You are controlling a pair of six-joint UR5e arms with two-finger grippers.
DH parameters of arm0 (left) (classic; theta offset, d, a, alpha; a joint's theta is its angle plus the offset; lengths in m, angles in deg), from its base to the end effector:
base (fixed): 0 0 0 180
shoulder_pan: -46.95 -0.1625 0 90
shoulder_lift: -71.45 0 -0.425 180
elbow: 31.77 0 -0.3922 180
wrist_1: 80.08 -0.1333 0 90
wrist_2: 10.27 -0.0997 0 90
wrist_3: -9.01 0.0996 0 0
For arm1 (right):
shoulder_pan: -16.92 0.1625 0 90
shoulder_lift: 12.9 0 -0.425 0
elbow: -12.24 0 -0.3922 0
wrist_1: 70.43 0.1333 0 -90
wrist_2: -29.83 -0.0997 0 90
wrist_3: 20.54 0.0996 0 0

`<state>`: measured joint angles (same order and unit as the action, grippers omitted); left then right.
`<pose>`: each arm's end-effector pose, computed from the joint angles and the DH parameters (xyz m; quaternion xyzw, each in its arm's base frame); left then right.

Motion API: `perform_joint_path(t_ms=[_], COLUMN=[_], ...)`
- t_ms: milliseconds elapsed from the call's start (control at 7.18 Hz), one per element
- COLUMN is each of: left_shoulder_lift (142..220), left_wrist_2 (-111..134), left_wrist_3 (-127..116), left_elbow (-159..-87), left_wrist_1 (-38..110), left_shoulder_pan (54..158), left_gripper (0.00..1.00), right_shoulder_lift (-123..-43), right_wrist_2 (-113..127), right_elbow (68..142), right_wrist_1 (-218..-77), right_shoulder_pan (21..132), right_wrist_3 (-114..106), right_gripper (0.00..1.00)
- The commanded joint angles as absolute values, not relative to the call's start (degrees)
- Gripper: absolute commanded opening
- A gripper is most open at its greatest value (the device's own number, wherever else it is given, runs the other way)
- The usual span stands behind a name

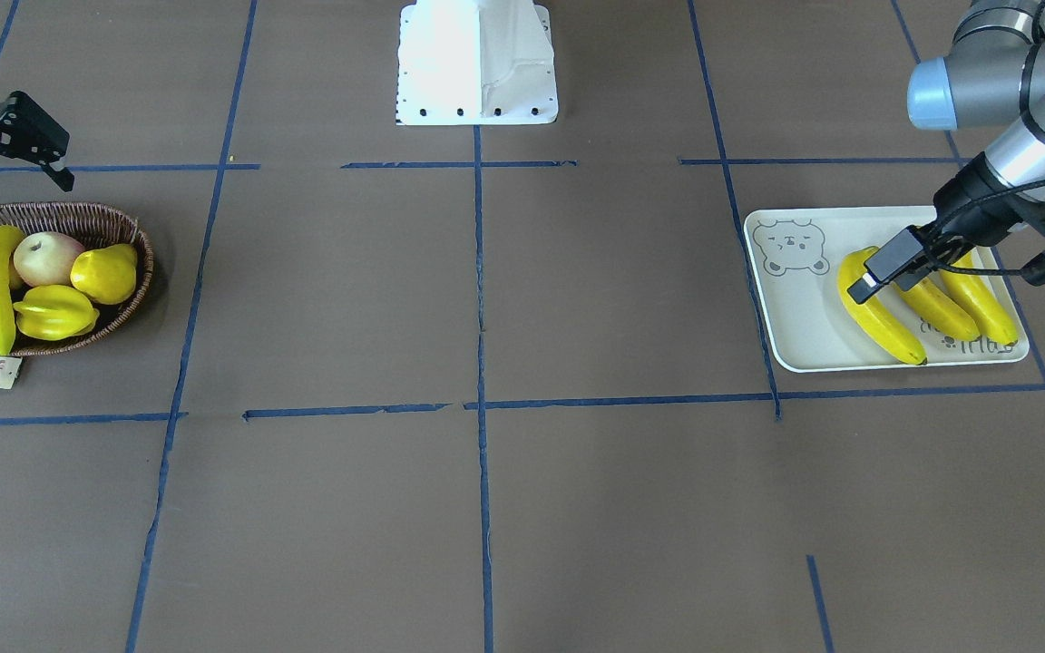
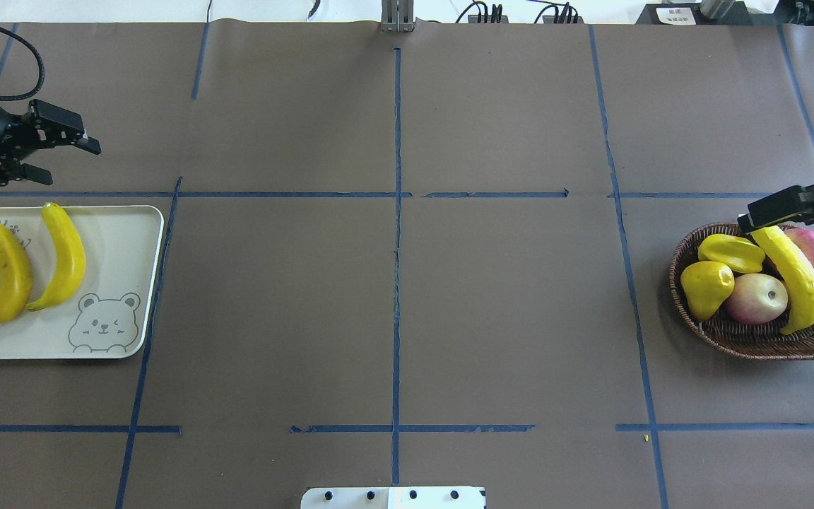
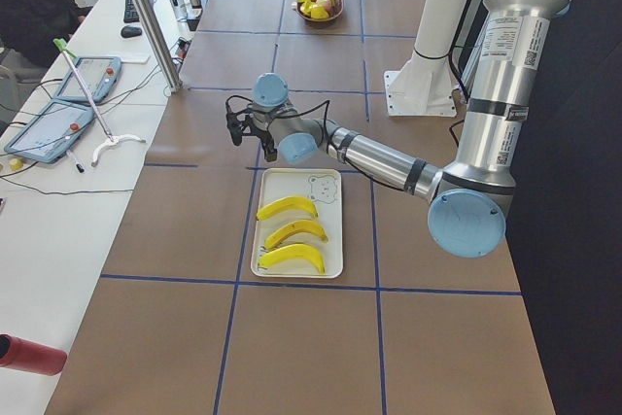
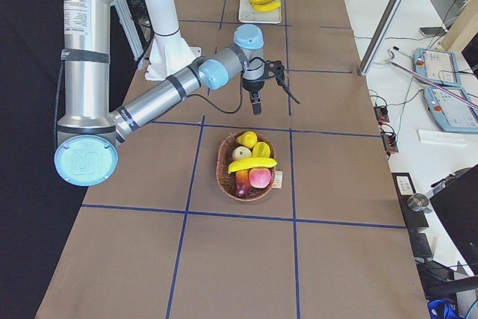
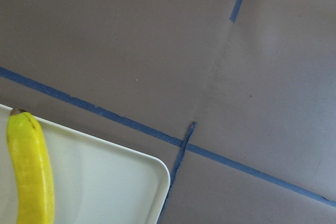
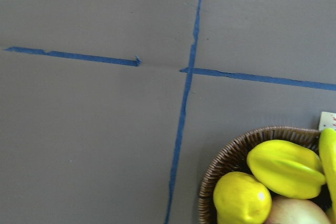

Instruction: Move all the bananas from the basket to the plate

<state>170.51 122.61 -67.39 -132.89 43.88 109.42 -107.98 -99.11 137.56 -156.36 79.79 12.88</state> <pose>0.1973 -0.5203 0.4089 0.0046 0.5342 -0.1914 0.8234 -0.1319 -0.4125 0.3961 0.0796 -0.4152 -0.0487 0.9049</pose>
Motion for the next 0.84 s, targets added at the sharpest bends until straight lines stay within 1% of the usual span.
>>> perform_joint_path(t_ms=[0,139,418,557,697], left_shoulder_lift=[171.1,171.2,171.2,171.2,171.3], left_wrist_2=[122.4,122.4,122.3,121.2,119.5], left_wrist_3=[-67.7,-67.8,-67.9,-67.9,-68.0], left_elbow=[-133.6,-133.6,-133.6,-133.6,-133.6], left_wrist_1=[43.8,43.8,43.8,43.8,43.8], left_shoulder_pan=[107.7,107.2,106.8,105.5,104.2], left_gripper=[1.00,1.00,1.00,1.00,1.00], right_shoulder_lift=[-115.4,-117.5,-118.2,-118.1,-117.9], right_wrist_2=[-100.4,-100.2,-100.2,-100.2,-100.2], right_elbow=[133.4,127.9,118.9,117.3,117.3], right_wrist_1=[-149.9,-144.1,-133.8,-131.4,-131.3], right_shoulder_pan=[82.1,82.0,81.9,80.2,78.9], right_wrist_3=[9.5,10.0,13.0,13.1,13.7], right_gripper=[1.00,1.00,1.00,1.00,1.00])
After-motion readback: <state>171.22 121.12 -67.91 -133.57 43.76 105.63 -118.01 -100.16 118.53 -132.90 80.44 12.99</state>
